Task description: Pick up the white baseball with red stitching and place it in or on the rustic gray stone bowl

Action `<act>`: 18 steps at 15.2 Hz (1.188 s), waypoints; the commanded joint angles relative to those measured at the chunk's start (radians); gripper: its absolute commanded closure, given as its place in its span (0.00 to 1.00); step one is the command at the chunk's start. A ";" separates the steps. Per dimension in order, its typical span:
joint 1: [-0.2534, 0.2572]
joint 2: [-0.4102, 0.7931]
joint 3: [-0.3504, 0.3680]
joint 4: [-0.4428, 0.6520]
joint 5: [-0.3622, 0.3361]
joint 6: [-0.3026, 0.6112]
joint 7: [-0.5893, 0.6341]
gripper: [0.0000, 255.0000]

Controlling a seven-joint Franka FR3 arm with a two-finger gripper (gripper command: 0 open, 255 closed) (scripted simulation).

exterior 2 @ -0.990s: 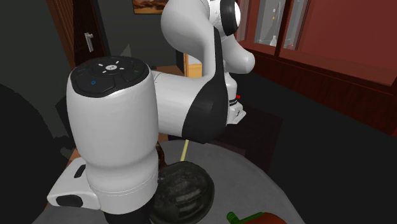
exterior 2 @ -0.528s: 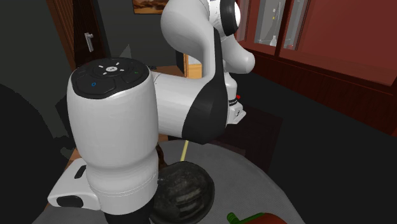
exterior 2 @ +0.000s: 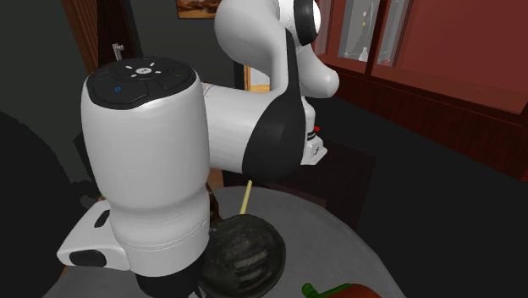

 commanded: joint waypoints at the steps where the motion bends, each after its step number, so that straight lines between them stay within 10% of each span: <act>1: -0.001 -0.011 0.003 0.009 0.005 -0.020 -0.005 1.00; 18: 0.008 -0.071 0.020 0.140 0.035 -0.203 -0.046 1.00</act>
